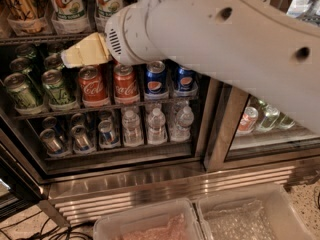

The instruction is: Pick 7up can from top shelf of fridge

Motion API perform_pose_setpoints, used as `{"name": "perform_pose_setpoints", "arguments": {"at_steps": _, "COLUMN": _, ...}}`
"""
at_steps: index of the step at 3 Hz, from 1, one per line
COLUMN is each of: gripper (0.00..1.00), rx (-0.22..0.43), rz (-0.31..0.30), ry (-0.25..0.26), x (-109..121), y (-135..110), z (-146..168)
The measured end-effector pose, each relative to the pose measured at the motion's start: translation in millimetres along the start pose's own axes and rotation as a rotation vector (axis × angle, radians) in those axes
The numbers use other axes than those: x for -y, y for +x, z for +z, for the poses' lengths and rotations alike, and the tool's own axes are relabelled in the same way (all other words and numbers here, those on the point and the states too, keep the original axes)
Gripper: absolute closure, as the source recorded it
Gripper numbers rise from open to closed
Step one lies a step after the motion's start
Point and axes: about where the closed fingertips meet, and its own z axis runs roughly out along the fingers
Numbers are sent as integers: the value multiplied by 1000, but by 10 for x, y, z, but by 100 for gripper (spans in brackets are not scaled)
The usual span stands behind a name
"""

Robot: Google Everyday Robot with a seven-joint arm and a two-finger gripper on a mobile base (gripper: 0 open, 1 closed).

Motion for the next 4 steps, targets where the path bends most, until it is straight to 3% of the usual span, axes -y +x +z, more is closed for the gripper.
{"name": "perform_pose_setpoints", "arguments": {"at_steps": 2, "gripper": 6, "rx": 167, "rz": 11, "ry": 62, "x": 101, "y": -333, "z": 88}}
{"name": "perform_pose_setpoints", "arguments": {"at_steps": 4, "gripper": 41, "rx": 262, "rz": 32, "ry": 116, "x": 321, "y": -578, "z": 165}}
